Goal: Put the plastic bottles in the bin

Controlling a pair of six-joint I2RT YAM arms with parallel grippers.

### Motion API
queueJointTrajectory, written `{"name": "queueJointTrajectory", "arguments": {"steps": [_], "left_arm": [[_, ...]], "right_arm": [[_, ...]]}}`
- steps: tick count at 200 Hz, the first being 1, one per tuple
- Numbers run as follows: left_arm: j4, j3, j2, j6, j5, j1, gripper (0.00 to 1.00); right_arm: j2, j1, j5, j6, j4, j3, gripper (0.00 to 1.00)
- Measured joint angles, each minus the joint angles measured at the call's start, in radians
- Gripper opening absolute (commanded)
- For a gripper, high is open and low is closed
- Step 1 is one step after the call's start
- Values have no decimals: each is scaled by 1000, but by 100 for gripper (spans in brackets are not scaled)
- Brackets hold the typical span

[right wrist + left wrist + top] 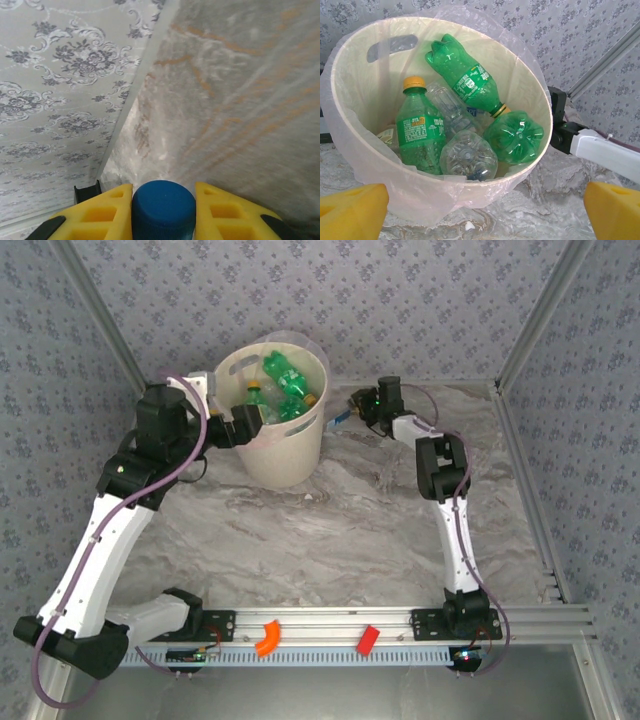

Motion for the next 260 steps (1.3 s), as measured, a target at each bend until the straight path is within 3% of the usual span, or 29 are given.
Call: {"name": "queueJointTrajectory", "arguments": {"steps": [65, 93, 143, 206, 260], "left_arm": [[0, 0, -13, -3, 0, 0, 100], [0, -1, -21, -11, 1, 0, 100], [-13, -11, -50, -26, 2, 0, 100], [-17, -36, -93, -37, 5, 0, 100], [-16, -78, -159, -42, 10, 0, 100]], "right_arm": [[-143, -65, 0, 0, 82, -216, 25], [-293, -94, -5, -1, 131, -381, 25], [-525, -149, -6, -8, 205, -513, 24], [-757, -135, 20, -78, 173, -539, 25], [-899, -19, 72, -203, 41, -422, 25]]}}
